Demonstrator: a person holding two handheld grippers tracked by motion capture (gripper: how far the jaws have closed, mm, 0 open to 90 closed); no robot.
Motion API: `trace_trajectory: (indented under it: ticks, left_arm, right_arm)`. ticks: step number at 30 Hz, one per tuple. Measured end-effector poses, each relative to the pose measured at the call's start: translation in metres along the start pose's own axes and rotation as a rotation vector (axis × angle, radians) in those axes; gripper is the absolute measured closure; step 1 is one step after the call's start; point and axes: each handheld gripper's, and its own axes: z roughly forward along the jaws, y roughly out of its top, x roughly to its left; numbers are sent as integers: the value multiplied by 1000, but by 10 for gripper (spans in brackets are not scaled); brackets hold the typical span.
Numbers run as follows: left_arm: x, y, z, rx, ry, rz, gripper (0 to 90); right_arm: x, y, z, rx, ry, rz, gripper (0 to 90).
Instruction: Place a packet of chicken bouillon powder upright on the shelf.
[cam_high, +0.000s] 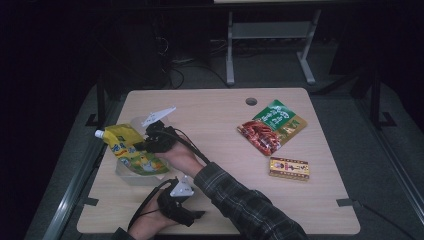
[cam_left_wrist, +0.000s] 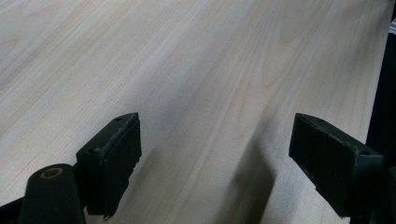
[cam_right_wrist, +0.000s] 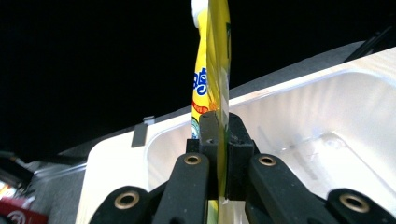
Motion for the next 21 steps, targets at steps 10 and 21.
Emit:
trace_trajectory:
  ticks: [10, 21]
  left_arm:
    - [1, -1, 0, -2, 2, 6, 162]
    - [2, 0, 0, -1, 2, 26, 163]
  right_arm:
    - [-1, 3, 4, 15, -13, 4, 854]
    - [4, 33, 5, 116, 7, -64, 756]
